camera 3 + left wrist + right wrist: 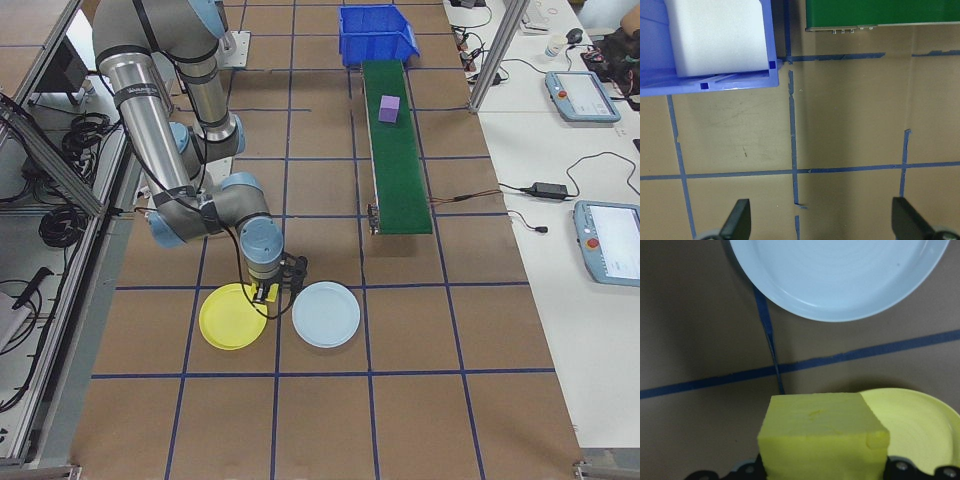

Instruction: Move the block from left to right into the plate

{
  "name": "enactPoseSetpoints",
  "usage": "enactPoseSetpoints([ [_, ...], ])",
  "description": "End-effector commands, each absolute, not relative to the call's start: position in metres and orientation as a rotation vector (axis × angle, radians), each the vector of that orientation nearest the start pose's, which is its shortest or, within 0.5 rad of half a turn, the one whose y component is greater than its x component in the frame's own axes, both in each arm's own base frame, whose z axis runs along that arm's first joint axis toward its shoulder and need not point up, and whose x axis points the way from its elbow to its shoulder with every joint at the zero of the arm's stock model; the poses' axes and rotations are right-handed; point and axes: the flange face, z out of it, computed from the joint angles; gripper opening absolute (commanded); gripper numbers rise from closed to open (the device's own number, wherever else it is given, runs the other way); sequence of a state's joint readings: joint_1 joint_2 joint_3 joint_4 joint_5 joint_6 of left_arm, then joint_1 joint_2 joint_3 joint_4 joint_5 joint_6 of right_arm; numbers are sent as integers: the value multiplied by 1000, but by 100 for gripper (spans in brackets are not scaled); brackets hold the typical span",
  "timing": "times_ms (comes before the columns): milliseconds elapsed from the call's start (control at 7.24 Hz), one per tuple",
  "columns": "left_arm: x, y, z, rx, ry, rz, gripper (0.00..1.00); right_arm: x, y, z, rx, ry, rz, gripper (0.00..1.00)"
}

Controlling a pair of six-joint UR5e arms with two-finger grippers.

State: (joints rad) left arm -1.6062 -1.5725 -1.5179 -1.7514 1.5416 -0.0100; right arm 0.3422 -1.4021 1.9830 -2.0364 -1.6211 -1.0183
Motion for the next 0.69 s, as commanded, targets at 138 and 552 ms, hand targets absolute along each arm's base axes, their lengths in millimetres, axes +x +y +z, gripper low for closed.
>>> enactPoseSetpoints([
  [138,-152,-467,506,33,3161,210,100,-432,-229,231,392,2990,165,51],
  [552,-150,-446,506,29,3147,344,100,-441,-229,224,392,2989,169,100],
])
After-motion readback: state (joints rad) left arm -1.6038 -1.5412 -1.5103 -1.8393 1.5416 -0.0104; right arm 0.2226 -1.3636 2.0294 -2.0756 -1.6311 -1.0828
